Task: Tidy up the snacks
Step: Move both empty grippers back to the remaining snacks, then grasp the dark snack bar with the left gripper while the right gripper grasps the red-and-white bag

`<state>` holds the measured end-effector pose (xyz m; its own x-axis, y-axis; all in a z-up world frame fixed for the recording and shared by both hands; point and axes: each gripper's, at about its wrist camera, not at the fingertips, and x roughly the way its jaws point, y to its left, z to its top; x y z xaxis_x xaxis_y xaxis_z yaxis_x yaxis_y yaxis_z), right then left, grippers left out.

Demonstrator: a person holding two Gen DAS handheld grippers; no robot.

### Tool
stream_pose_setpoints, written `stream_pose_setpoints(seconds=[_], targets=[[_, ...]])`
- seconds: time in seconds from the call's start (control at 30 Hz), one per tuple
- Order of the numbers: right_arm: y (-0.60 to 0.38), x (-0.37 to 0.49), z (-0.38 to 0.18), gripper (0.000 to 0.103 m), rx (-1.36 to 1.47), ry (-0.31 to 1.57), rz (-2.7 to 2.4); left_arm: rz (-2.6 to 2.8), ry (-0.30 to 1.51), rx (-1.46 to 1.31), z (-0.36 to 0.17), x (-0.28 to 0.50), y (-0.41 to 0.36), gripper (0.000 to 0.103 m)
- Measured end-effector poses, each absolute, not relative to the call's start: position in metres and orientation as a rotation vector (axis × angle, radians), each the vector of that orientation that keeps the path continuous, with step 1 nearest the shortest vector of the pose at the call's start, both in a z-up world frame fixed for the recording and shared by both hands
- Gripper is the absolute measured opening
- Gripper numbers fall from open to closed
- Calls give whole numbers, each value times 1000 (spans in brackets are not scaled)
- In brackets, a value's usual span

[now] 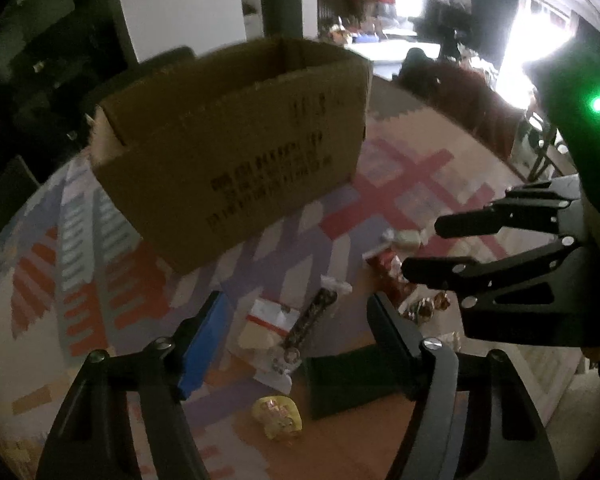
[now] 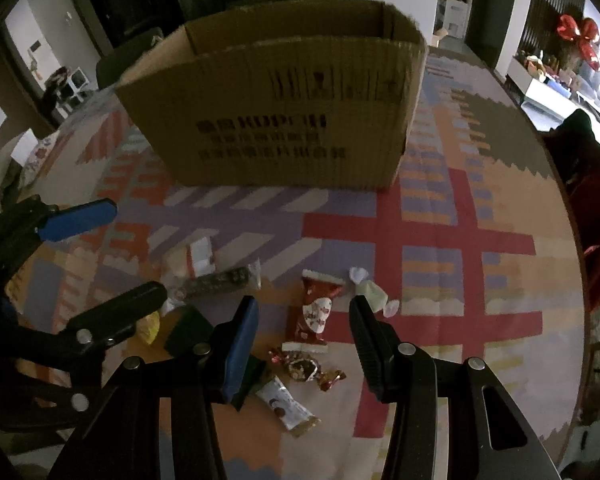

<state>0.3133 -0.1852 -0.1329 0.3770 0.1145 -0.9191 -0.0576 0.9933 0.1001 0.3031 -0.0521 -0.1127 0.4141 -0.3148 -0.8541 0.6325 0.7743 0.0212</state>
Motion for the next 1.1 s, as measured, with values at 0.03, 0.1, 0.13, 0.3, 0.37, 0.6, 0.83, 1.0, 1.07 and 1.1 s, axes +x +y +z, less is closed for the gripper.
stream_pose_setpoints(seconds=[0.03, 0.1, 0.13, 0.3, 0.37, 0.6, 0.83, 1.0, 1.07, 1.1], targets=[[-185, 314, -136, 48, 55, 1190, 106, -620, 988, 373, -116, 304, -53, 66], [-185, 315, -141, 48, 59, 1203, 109, -636, 1006, 383, -123, 306, -55, 65], [-185, 316, -144, 48, 56, 1208, 108, -649, 1015, 391, -127, 307, -57, 65], [-186, 319, -156, 48, 83, 1238, 112, -702, 1057, 400, -140, 315, -64, 61], [-186, 321, -160, 48, 97, 1244, 109, -715, 1081, 396, -145, 321, -66, 55], [-187, 327, -171, 48, 145, 1268, 95, -782, 1128, 420, -163, 329, -74, 40], [-185, 329, -181, 48, 140, 1284, 85, -806, 1164, 479, -181, 329, -83, 33], [-186, 333, -187, 48, 152, 1287, 76, -789, 1168, 478, -186, 333, -86, 29], [-187, 335, -189, 48, 160, 1290, 72, -784, 1169, 471, -187, 335, -86, 29], [-187, 335, -190, 47, 161, 1290, 70, -782, 1167, 470, -187, 335, -87, 29]])
